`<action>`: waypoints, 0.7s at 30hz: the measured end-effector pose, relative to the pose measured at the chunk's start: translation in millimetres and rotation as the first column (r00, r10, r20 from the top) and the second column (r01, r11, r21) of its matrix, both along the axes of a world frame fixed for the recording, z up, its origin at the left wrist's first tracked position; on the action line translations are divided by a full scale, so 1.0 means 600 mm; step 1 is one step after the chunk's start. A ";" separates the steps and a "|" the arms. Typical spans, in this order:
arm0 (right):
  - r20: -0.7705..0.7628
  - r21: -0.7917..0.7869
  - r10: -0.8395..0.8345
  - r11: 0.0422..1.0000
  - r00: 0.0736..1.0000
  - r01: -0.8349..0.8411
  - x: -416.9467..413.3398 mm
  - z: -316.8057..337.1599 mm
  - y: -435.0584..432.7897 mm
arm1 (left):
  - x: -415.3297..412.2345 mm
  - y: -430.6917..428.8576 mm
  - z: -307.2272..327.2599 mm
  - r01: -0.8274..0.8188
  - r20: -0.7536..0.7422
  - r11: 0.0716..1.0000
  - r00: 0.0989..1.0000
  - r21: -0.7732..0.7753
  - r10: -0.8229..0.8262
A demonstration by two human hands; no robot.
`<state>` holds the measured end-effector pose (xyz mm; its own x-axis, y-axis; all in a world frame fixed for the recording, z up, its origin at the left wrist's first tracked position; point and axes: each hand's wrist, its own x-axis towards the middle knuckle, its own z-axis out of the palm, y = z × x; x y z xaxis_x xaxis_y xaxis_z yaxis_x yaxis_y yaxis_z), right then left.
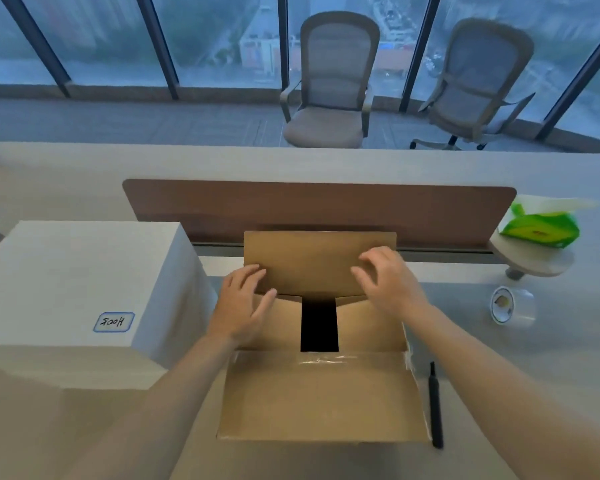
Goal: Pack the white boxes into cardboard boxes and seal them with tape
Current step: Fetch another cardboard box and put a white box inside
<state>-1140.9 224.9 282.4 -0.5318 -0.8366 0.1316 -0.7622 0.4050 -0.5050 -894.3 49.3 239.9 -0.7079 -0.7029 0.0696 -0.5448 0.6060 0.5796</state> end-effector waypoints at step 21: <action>-0.048 0.578 0.211 0.803 0.976 -0.146 -0.015 -0.062 -0.042 | -0.029 -0.013 -0.026 0.087 0.363 0.992 0.930 -0.092 -0.048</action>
<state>-1150.0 199.8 245.0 -0.3763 -0.8574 -0.3510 -0.8841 0.4456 -0.1408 -911.6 41.8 224.3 -0.7446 -0.6551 -0.1282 -0.6604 0.6952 0.2838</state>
